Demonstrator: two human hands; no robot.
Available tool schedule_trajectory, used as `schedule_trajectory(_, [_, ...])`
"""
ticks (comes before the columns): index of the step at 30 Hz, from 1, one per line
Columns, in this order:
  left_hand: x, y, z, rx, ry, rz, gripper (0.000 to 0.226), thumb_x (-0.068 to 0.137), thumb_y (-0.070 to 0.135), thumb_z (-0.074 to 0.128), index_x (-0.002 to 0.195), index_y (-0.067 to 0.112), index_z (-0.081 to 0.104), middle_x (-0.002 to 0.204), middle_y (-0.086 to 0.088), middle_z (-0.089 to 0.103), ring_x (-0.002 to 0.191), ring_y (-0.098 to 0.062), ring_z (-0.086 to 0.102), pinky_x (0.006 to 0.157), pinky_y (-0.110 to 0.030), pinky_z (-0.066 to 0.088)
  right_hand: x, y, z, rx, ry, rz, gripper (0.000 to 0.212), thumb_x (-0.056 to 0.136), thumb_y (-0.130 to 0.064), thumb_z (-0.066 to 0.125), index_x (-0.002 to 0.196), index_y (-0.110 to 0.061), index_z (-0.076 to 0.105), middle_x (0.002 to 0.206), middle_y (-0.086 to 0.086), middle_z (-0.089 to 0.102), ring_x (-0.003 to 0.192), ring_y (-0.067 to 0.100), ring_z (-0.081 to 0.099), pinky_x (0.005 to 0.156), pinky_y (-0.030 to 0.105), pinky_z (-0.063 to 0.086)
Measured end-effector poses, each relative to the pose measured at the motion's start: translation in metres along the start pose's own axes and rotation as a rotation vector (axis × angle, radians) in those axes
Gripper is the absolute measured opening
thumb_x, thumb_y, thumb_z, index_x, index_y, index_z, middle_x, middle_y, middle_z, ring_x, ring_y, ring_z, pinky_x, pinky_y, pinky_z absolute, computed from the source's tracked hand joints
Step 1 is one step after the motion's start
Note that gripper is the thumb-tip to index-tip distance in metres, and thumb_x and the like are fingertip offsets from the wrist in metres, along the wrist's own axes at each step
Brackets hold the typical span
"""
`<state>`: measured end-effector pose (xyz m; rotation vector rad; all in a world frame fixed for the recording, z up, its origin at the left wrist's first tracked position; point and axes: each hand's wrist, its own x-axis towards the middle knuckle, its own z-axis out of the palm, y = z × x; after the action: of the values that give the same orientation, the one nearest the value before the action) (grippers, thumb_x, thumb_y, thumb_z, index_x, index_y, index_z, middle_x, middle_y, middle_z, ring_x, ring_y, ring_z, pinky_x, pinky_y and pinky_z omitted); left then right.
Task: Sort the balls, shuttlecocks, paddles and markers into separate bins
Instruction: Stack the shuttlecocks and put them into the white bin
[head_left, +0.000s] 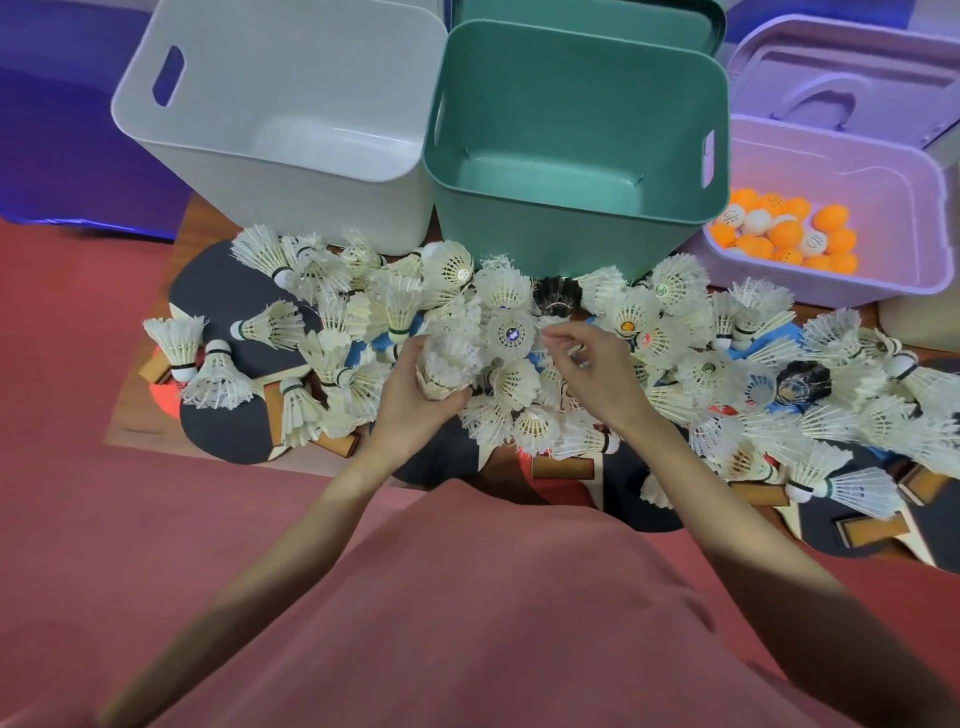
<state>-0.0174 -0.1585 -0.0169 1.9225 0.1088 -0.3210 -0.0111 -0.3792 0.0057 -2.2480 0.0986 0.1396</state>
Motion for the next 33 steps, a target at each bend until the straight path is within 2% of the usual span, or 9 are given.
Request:
schedule_trajectory(4, [0.0,-0.003,-0.003,0.011,0.019,-0.009,0.066,0.07,0.007,0.08,0.126,0.007,0.046,0.114,-0.001,0.06,0.105,-0.009,0.056,0.091,-0.016,0.044,0.01,0.014,0.019,-0.32,-0.185,0.143,0.029,0.086,-0.02,0.065,0.103,0.003,0.067,0.099,0.015,0.069,0.09,0.027,0.064,0.084,0.038,0.051])
schedule_trajectory(7, [-0.002,0.001,0.0,0.009,0.031,0.01,0.06,0.07,0.003,0.079,0.122,0.007,0.048,0.108,0.002,0.06,0.099,-0.001,0.055,0.085,-0.008,0.042,0.014,0.016,0.036,-0.404,-0.213,0.129,0.026,0.083,-0.018,0.065,0.087,0.008,0.066,0.083,0.024,0.067,0.079,0.034,0.064,0.071,0.043,0.053])
schedule_trajectory(10, [-0.003,0.003,0.005,0.008,0.037,0.036,0.057,0.07,-0.001,0.078,0.119,0.006,0.049,0.101,0.012,0.058,0.089,0.014,0.054,0.078,0.0,0.038,0.016,0.016,0.043,-0.392,-0.171,0.119,0.019,0.086,-0.013,0.06,0.089,0.005,0.066,0.082,0.02,0.067,0.078,0.03,0.063,0.069,0.041,0.053])
schedule_trajectory(16, [-0.001,0.011,0.005,0.062,0.061,0.104,0.071,0.068,0.003,0.081,0.129,0.009,0.045,0.116,0.002,0.056,0.109,-0.005,0.051,0.087,-0.003,0.038,0.007,0.012,0.01,-0.241,0.005,0.043,0.012,0.089,-0.008,0.055,0.092,-0.003,0.065,0.077,0.012,0.067,0.071,0.023,0.063,0.067,0.034,0.052])
schedule_trajectory(20, [-0.005,0.017,0.007,0.118,0.007,0.131,0.074,0.068,0.0,0.08,0.131,0.009,0.042,0.112,0.016,0.05,0.104,0.006,0.045,0.082,0.004,0.032,-0.004,0.016,-0.02,0.064,0.135,0.021,0.007,0.091,-0.007,0.054,0.083,-0.007,0.054,0.054,0.014,0.049,0.052,0.02,0.044,0.058,0.034,0.043])
schedule_trajectory(23, [-0.008,0.026,0.015,0.162,-0.056,0.177,0.074,0.068,-0.001,0.08,0.13,0.01,0.042,0.11,0.025,0.046,0.1,0.014,0.042,0.08,0.005,0.03,-0.016,0.011,-0.038,0.29,0.188,0.011,0.016,0.092,-0.009,0.054,0.079,-0.019,0.051,0.051,0.023,0.04,0.051,0.02,0.041,0.057,0.041,0.048])
schedule_trajectory(26, [-0.011,0.037,0.028,0.182,-0.116,0.22,0.075,0.068,0.0,0.08,0.131,0.01,0.042,0.113,0.019,0.049,0.101,0.011,0.044,0.081,0.002,0.033,-0.027,0.005,-0.047,0.338,0.163,-0.042,0.013,0.091,-0.008,0.057,0.081,-0.015,0.053,0.051,0.027,0.043,0.05,0.018,0.041,0.056,0.03,0.042])
schedule_trajectory(29, [-0.017,0.049,0.047,0.186,-0.182,0.259,0.077,0.068,0.002,0.08,0.132,0.012,0.04,0.11,0.016,0.052,0.099,0.005,0.049,0.082,-0.006,0.039,-0.036,0.008,-0.043,0.328,0.124,-0.005,0.007,0.089,-0.005,0.061,0.086,-0.009,0.056,0.051,0.014,0.051,0.049,0.007,0.048,0.06,0.013,0.042])
schedule_trajectory(33, [-0.027,0.059,0.073,0.241,-0.264,0.321,0.08,0.069,0.007,0.079,0.135,0.024,0.037,0.119,0.012,0.055,0.104,-0.008,0.056,0.085,-0.025,0.046,-0.049,0.018,-0.038,0.33,0.083,0.078,0.007,0.086,-0.009,0.065,0.086,-0.011,0.059,0.057,0.0,0.056,0.051,0.005,0.051,0.056,0.012,0.042])
